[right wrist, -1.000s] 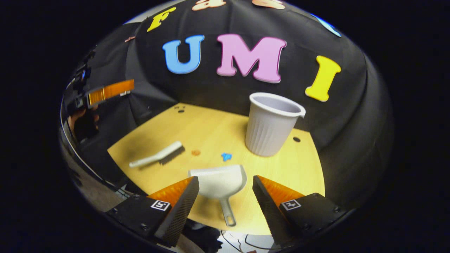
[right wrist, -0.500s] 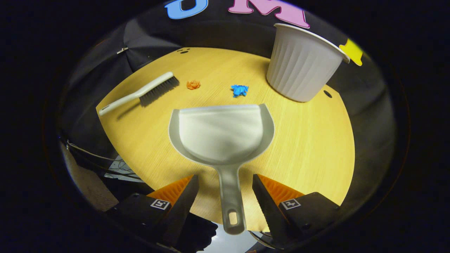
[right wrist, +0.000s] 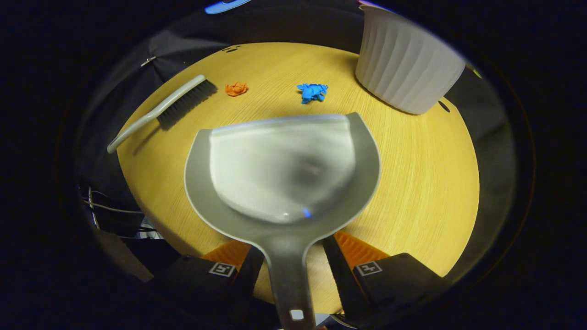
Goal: Pick up the small broom and dustpan from the desktop, sweep the trash into the dustpan with the broom, and then empty the trash into the garbage bin.
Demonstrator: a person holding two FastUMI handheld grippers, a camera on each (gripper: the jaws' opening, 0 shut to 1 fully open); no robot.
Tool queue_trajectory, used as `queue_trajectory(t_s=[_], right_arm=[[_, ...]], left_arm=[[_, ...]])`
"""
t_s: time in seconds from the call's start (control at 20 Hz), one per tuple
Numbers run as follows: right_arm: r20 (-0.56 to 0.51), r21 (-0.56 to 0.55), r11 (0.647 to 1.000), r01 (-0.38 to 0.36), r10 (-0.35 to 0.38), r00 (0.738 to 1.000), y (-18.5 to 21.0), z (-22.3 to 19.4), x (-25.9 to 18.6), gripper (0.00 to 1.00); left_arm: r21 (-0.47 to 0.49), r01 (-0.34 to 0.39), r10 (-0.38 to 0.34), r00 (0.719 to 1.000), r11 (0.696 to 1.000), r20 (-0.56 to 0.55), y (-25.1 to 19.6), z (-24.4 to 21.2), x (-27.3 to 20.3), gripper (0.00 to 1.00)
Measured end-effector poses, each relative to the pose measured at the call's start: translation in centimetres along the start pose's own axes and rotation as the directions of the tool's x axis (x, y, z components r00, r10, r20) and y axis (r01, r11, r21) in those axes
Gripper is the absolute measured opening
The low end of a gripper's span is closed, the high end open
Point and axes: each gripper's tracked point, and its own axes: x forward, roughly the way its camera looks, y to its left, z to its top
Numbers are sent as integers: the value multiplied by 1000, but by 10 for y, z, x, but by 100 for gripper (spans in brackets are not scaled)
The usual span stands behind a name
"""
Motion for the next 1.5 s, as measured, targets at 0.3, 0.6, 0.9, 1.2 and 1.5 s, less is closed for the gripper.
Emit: queue_trajectory(t_s=[0.3,0.6,0.9,1.2,1.5], right_arm=[[21,-34,999,-9,10,1000,4,8,4,40],[45,-45,998,-35,37,998,-3,6,-12,41],[58,-34,998,-50,52,997,-14,2,-43,36],[88,-28,999,-27,29,996,-23,9,-58,36],[64,-51,998,-31,34,997,-29,5,-60,36]], left_arm=[[19,-8,9,998,1000,-62,3,-23,8,95],[22,104,-86,909,994,-408,-4,-108,11,96],[25,241,-142,648,970,-748,-16,-212,3,95],[-12,237,-132,498,972,-857,-19,-273,21,93],[32,256,-86,436,966,-896,-21,-309,41,62]])
